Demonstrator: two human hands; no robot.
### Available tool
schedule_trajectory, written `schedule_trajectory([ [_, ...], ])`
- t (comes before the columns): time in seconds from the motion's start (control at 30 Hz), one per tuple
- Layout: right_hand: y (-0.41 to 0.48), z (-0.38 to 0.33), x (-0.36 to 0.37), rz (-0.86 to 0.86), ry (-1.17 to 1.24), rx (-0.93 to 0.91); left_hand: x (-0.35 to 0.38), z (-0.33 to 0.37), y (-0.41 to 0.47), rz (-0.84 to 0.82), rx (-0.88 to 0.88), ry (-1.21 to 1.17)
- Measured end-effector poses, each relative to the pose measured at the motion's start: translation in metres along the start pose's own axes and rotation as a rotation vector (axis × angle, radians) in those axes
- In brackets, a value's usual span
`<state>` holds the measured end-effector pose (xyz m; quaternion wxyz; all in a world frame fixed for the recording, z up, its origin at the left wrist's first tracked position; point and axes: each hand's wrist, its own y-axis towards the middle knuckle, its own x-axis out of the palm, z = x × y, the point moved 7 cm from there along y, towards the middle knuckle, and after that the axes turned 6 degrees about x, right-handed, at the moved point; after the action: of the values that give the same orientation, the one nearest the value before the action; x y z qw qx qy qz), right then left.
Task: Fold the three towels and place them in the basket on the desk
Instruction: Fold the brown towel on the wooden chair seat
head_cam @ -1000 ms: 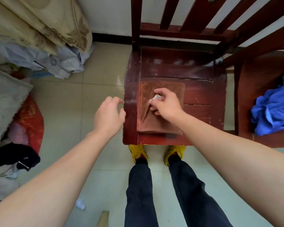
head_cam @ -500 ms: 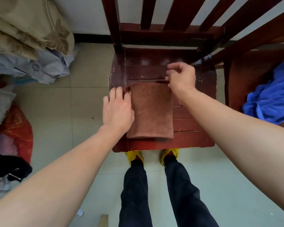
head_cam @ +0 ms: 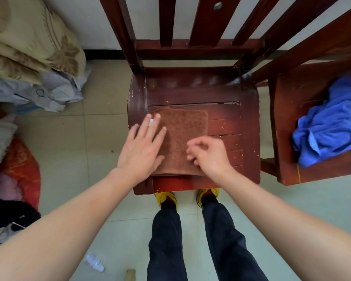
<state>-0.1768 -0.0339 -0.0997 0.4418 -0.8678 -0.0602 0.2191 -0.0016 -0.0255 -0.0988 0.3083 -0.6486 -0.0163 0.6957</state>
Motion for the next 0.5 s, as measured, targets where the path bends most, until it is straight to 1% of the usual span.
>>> schedule_trajectory([
  [0.03, -0.007, 0.018, 0.006, -0.067, 0.005, 0.086, 0.006, 0.008, -0.004, -0.027, 0.054, 0.008],
  [0.07, -0.011, 0.035, 0.008, -0.092, 0.004, 0.158, 0.015, 0.010, -0.009, -0.069, 0.069, 0.005],
  [0.13, -0.010, 0.063, 0.001, -0.071, 0.047, 0.248, 0.032, 0.005, -0.017, -0.151, 0.028, -0.010],
  [0.2, -0.006, 0.070, -0.005, -0.087, 0.063, 0.249, 0.038, 0.001, -0.020, -0.139, 0.007, -0.030],
  [0.3, 0.000, 0.066, -0.007, -0.161, -0.010, 0.240, 0.035, 0.005, -0.019, -0.159, 0.016, -0.021],
  [0.33, 0.004, 0.063, -0.012, -0.134, -0.052, 0.223, 0.032, 0.006, -0.019, -0.171, 0.012, -0.022],
  [0.37, 0.009, 0.060, -0.020, -0.051, -0.123, 0.188, 0.027, 0.007, -0.017, -0.164, 0.007, -0.029],
  [0.4, 0.013, 0.056, -0.032, 0.073, -0.212, 0.150, 0.019, 0.009, -0.014, -0.124, 0.016, -0.037],
  [0.43, 0.017, 0.049, -0.043, 0.198, -0.274, 0.106, 0.008, 0.011, -0.010, -0.058, 0.044, -0.036],
  [0.47, 0.018, 0.042, -0.049, 0.267, -0.293, 0.064, -0.001, 0.015, -0.004, 0.025, 0.087, -0.023],
  [0.5, 0.019, 0.036, -0.049, 0.277, -0.296, 0.045, -0.009, 0.020, 0.004, 0.111, 0.129, -0.007],
])
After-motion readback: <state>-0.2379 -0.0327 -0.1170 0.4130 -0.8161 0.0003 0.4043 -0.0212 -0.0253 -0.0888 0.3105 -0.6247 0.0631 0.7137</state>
